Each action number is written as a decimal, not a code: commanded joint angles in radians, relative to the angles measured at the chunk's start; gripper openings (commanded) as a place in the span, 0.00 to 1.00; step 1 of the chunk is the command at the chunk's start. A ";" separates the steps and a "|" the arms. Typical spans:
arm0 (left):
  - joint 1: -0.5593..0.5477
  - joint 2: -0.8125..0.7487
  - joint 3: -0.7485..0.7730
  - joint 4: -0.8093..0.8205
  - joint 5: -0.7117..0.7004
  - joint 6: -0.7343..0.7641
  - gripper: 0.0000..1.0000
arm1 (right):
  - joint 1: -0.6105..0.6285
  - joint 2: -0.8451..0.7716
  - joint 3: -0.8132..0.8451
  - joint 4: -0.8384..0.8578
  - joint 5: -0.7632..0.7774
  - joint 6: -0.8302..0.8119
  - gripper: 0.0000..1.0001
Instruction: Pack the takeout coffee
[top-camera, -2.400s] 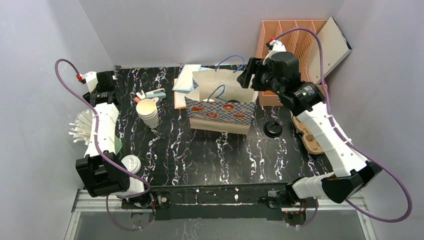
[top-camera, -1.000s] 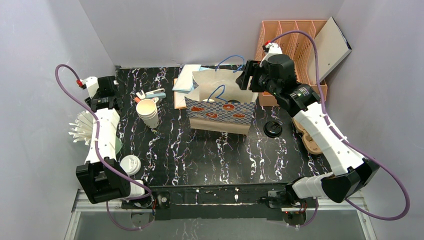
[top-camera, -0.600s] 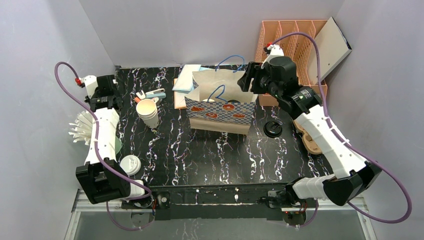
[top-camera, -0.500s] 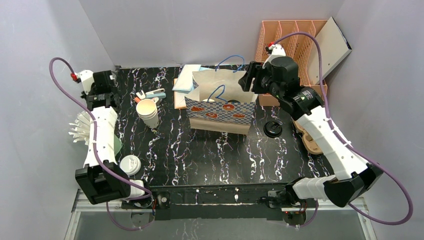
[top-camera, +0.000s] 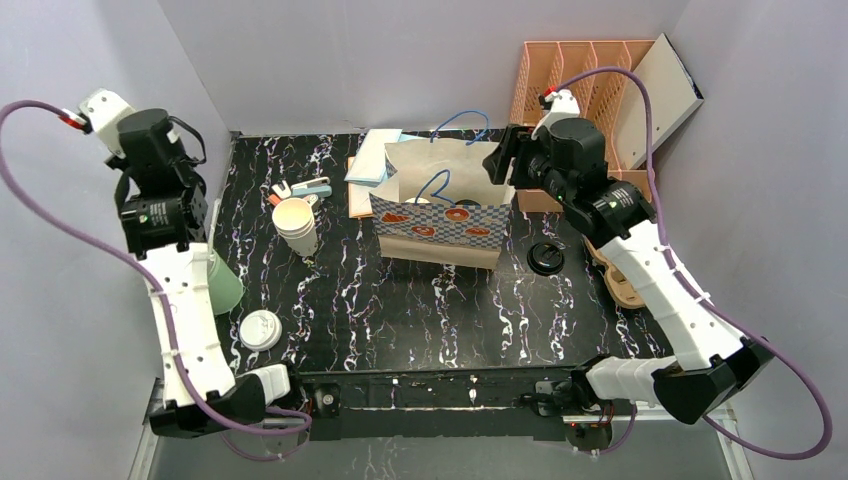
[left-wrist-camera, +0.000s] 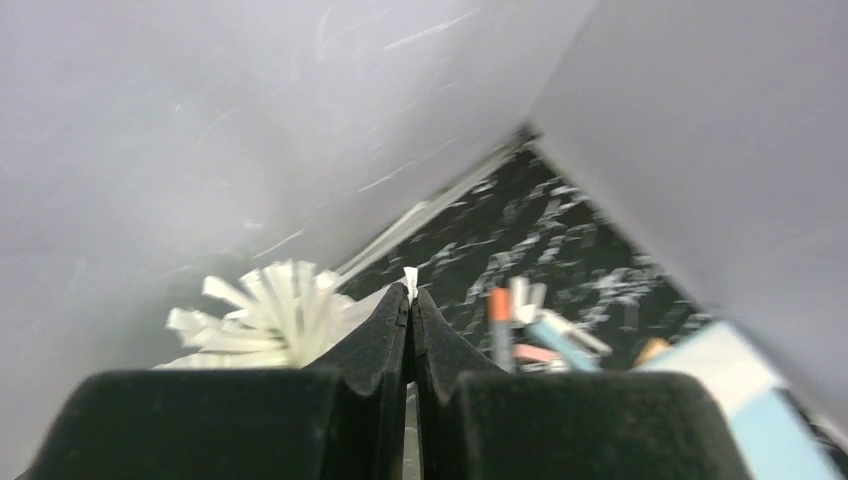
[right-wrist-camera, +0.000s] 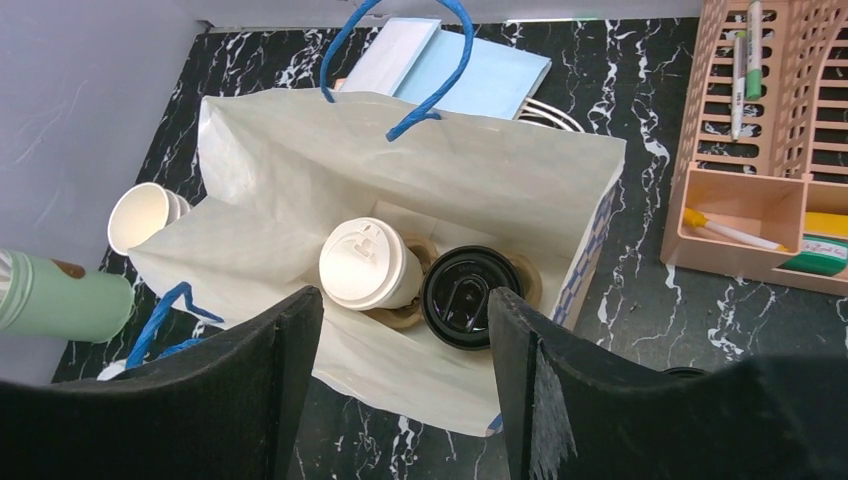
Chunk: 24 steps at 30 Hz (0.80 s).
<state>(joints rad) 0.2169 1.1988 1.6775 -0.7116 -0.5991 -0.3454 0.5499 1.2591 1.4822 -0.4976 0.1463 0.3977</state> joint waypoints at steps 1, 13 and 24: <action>0.004 -0.036 0.160 0.011 0.171 -0.056 0.00 | -0.002 -0.044 -0.014 0.071 0.039 -0.023 0.70; 0.005 0.005 0.272 0.182 0.651 -0.230 0.00 | -0.003 -0.067 -0.020 0.092 0.063 -0.039 0.70; 0.003 0.071 0.138 0.609 1.203 -0.571 0.00 | -0.003 -0.102 -0.052 0.128 0.065 -0.040 0.70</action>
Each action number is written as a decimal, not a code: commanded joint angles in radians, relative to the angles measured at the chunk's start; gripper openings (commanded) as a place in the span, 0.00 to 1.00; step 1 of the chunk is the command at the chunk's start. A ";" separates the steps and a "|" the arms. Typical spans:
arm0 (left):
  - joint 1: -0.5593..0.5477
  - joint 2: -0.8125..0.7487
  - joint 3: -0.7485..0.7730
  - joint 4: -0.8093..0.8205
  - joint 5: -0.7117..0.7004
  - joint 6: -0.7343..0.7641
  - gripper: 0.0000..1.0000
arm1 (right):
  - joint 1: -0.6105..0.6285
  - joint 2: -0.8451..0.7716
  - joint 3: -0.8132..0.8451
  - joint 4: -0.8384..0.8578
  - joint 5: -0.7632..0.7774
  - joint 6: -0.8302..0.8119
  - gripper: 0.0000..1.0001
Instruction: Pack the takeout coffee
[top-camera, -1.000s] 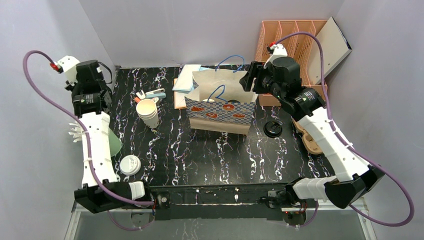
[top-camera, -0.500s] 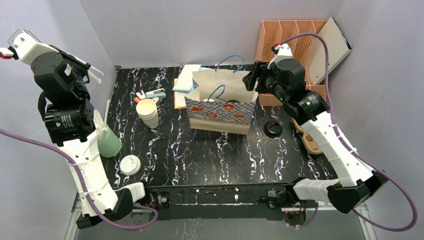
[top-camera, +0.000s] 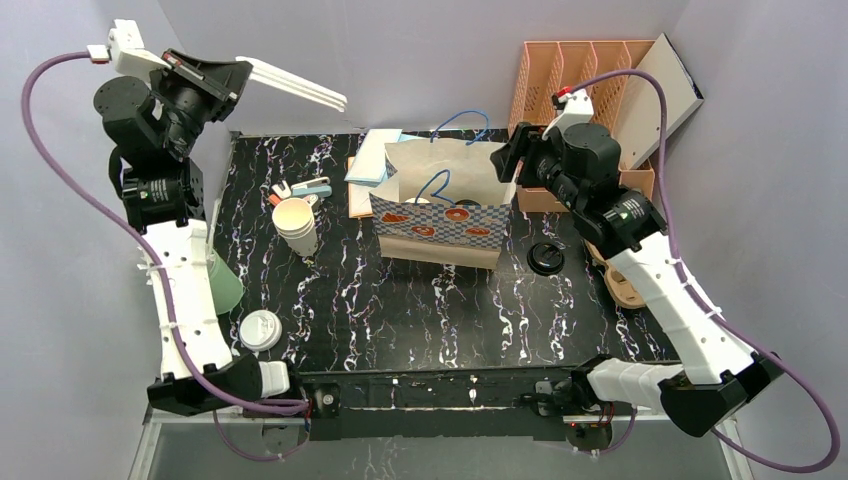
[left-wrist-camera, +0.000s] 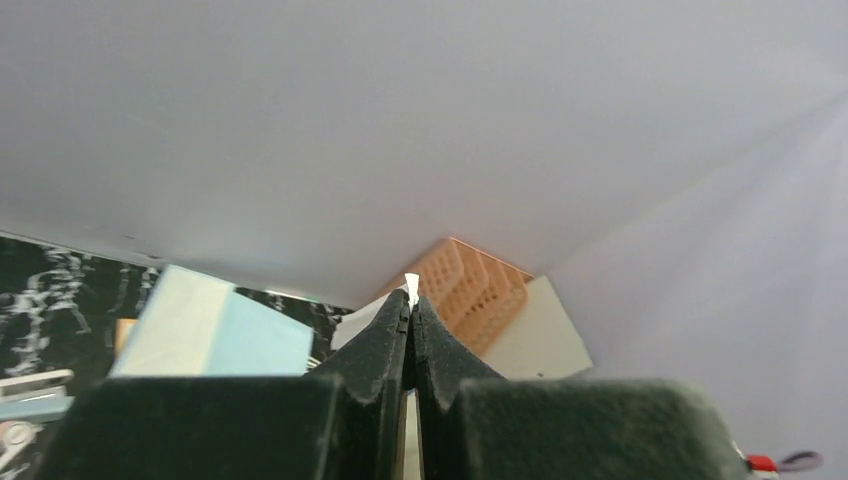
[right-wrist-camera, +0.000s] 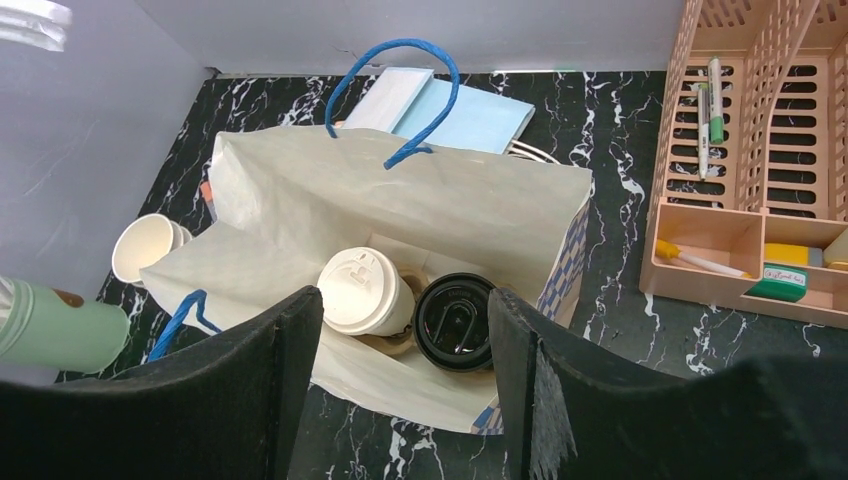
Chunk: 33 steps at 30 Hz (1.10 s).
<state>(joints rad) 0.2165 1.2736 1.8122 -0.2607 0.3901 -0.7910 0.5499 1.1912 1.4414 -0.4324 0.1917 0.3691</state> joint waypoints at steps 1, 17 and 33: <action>0.003 0.006 0.004 0.169 0.247 -0.147 0.00 | -0.003 -0.037 -0.011 0.063 0.021 -0.014 0.70; -0.361 0.088 -0.097 0.224 0.205 -0.057 0.00 | -0.002 -0.082 -0.031 0.077 0.036 -0.036 0.70; -0.641 0.216 -0.144 0.230 0.018 0.054 0.00 | -0.003 -0.103 -0.052 0.086 0.059 -0.044 0.70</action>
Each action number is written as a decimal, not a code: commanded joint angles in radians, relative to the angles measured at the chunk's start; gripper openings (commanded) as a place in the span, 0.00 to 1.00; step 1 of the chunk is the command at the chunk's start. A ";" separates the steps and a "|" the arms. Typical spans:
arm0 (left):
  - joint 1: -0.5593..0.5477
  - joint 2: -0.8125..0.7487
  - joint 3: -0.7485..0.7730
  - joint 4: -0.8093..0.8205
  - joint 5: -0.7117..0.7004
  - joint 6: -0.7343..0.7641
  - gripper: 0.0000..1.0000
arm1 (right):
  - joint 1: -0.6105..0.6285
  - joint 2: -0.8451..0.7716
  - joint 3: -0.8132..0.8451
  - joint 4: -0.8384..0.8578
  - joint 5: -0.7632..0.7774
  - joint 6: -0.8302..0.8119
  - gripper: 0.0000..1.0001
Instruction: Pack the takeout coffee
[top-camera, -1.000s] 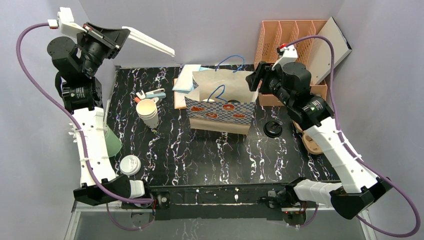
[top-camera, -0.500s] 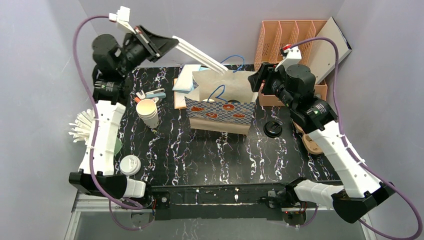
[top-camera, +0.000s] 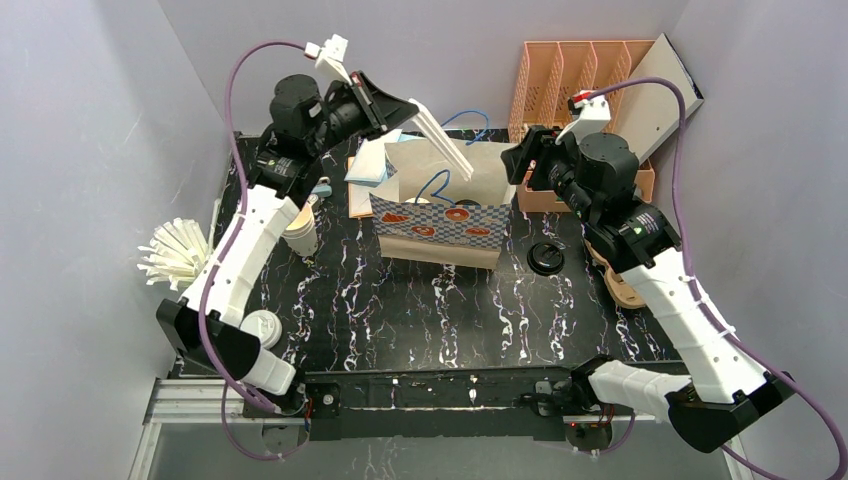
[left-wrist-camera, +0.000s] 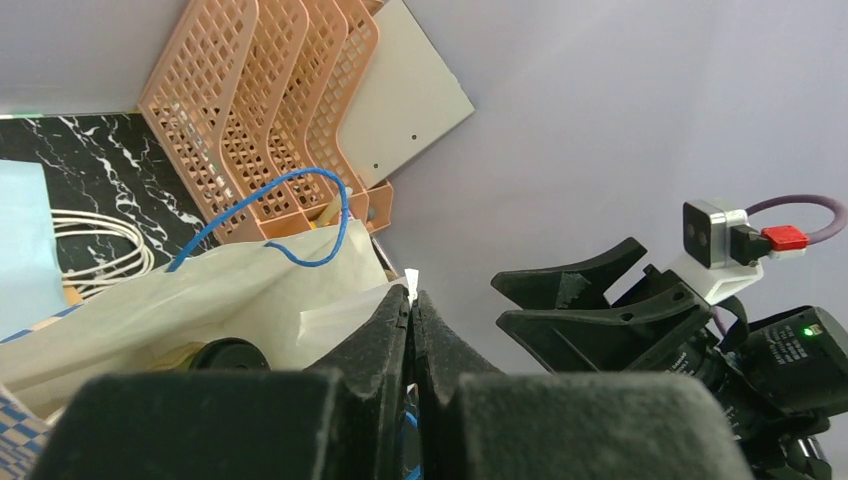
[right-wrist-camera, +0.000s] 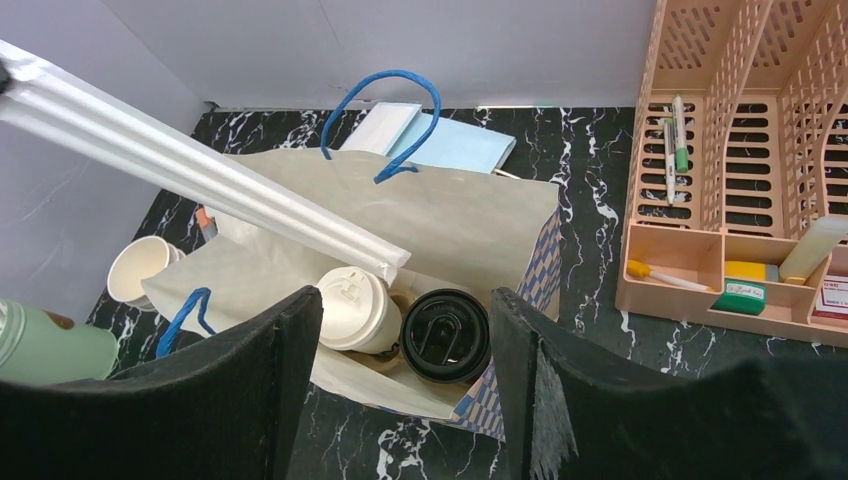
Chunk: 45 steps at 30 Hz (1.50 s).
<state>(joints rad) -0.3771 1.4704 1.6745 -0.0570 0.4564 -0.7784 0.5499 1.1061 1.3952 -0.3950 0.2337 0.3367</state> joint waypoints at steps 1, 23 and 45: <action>-0.059 0.029 -0.006 0.027 -0.057 0.046 0.00 | -0.004 -0.021 -0.007 0.048 0.021 -0.013 0.70; -0.106 -0.036 0.038 -0.251 -0.426 0.358 0.80 | -0.003 -0.036 -0.035 0.042 0.073 -0.009 0.82; -0.105 -0.594 -0.688 -0.237 -0.889 0.552 0.98 | -0.003 -0.335 -0.485 0.064 0.192 0.042 0.94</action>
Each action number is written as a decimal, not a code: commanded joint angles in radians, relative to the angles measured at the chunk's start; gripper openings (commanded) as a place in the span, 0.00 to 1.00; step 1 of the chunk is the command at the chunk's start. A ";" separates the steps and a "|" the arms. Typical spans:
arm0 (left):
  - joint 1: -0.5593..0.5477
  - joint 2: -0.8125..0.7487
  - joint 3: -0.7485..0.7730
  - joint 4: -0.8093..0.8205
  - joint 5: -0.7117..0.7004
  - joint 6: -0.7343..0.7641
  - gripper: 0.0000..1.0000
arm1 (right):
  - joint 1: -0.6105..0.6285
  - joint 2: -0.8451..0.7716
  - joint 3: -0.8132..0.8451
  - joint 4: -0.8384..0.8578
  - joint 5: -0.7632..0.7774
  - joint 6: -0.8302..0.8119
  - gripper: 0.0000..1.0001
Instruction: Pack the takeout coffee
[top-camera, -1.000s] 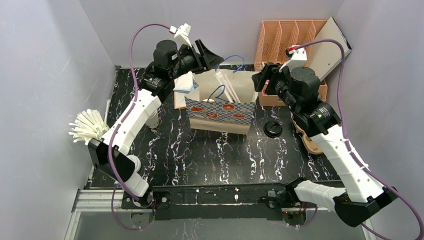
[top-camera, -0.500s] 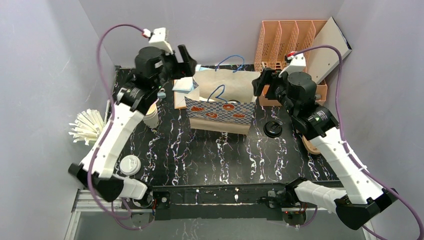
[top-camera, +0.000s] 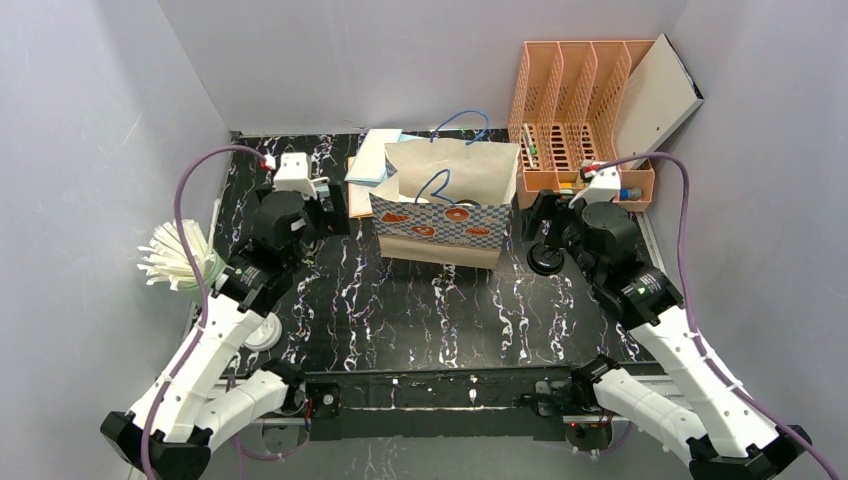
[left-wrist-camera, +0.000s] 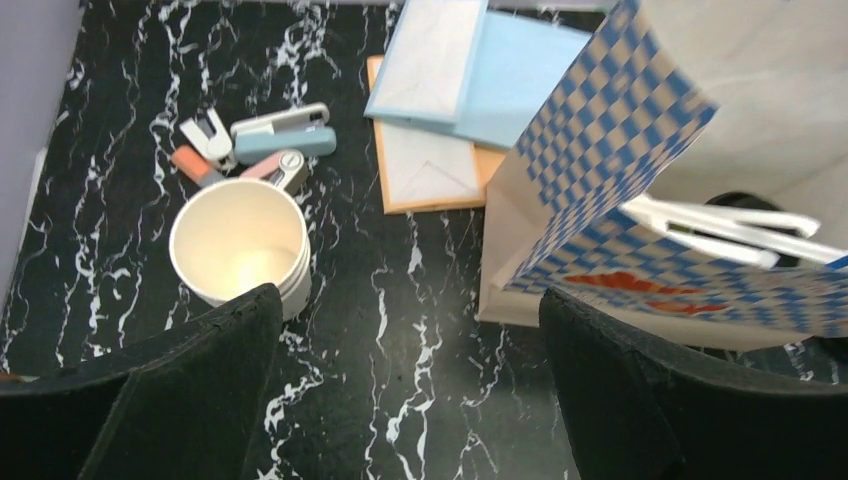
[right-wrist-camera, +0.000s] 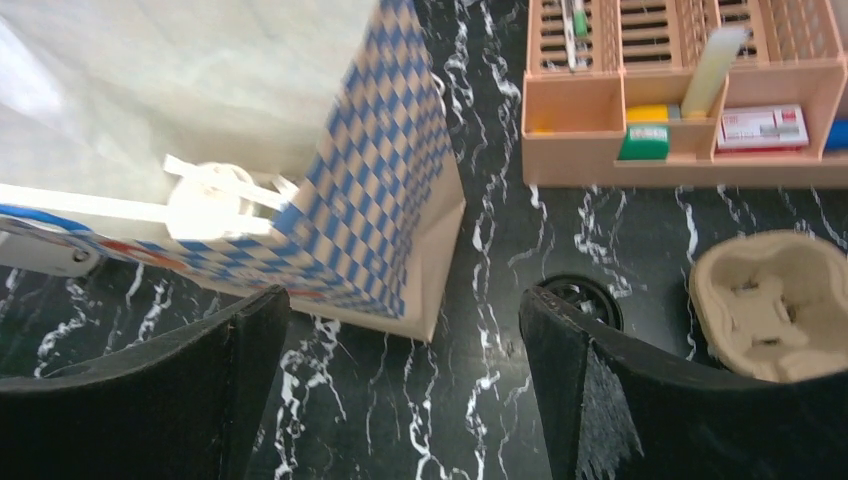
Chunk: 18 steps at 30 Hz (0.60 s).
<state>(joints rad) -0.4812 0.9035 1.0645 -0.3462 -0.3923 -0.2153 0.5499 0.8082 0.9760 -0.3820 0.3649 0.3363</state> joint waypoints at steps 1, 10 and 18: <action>0.001 -0.034 -0.106 0.061 -0.030 -0.023 0.98 | -0.003 -0.048 -0.081 0.054 0.064 0.056 0.94; 0.002 -0.041 -0.276 0.058 0.039 -0.123 0.98 | -0.003 -0.083 -0.201 0.064 0.139 0.075 0.96; 0.046 -0.021 -0.393 0.172 0.018 -0.230 0.98 | -0.003 -0.134 -0.393 0.298 0.069 -0.068 0.91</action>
<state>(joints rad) -0.4648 0.8829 0.7208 -0.2790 -0.3565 -0.3576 0.5499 0.6842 0.6273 -0.2680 0.4500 0.3523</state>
